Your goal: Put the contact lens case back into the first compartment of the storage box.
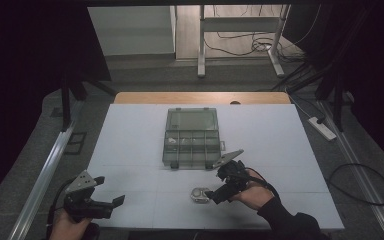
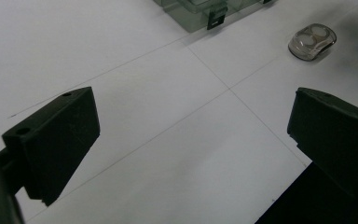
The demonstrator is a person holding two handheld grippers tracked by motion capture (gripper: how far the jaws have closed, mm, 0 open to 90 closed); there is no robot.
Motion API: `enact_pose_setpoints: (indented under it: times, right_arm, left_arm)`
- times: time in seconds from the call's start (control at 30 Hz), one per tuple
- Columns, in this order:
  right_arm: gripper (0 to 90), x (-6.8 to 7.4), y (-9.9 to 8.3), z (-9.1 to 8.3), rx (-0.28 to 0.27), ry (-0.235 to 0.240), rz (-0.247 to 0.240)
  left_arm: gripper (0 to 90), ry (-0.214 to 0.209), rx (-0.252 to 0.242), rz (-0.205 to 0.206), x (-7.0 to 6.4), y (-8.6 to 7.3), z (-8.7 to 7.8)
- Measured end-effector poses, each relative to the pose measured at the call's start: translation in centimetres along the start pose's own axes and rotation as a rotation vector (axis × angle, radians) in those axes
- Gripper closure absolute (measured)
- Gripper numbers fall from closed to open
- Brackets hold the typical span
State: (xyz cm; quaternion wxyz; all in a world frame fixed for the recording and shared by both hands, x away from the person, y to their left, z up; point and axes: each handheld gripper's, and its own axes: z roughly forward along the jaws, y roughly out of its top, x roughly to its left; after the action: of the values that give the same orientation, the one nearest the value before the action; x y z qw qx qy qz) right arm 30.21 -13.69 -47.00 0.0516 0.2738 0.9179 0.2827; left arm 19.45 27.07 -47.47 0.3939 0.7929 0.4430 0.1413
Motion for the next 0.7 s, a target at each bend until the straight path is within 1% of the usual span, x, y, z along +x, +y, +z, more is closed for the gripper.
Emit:
enact_pose_setpoints:
  times: [0.17,0.2,0.27,0.37,0.4,0.5,0.57,0.63,0.7]
  right_arm:
    - [0.0,0.5,0.5,0.8,0.025,0.011,-0.013]
    - [0.0,0.7,0.6,1.2,0.035,0.019,-0.022]
    - [0.0,0.8,0.7,1.3,0.04,0.021,-0.026]
    - [0.0,1.1,0.9,1.9,0.058,0.023,-0.039]
    - [0.0,1.2,1.0,2.4,0.072,0.023,-0.051]
    - [0.0,1.3,1.0,2.8,0.086,0.021,-0.058]
    - [0.0,1.5,1.1,3.4,0.112,0.022,-0.077]
    - [0.0,1.6,1.1,3.6,0.116,0.022,-0.078]
    - [0.0,1.8,1.2,4.0,0.13,0.031,-0.09]
  left_arm:
    - [2.2,0.0,-0.001,0.0,0.0,0.0,0.0]
    - [2.1,0.0,-0.001,0.0,0.0,0.0,0.0]
    - [2.1,0.0,-0.001,0.0,0.0,0.0,0.0]
    - [2.1,-0.001,-0.002,-0.001,0.0,0.0,0.0]
    - [2.2,-0.002,-0.002,-0.001,0.0,0.0,0.0]
    - [2.2,-0.002,-0.003,-0.001,0.0,0.0,0.0]
    - [2.1,-0.002,-0.003,-0.001,0.0,0.0,0.0]
    - [2.1,-0.002,-0.003,-0.001,0.0,0.0,0.0]
    - [2.1,-0.001,-0.002,0.0,0.0,0.0,0.0]
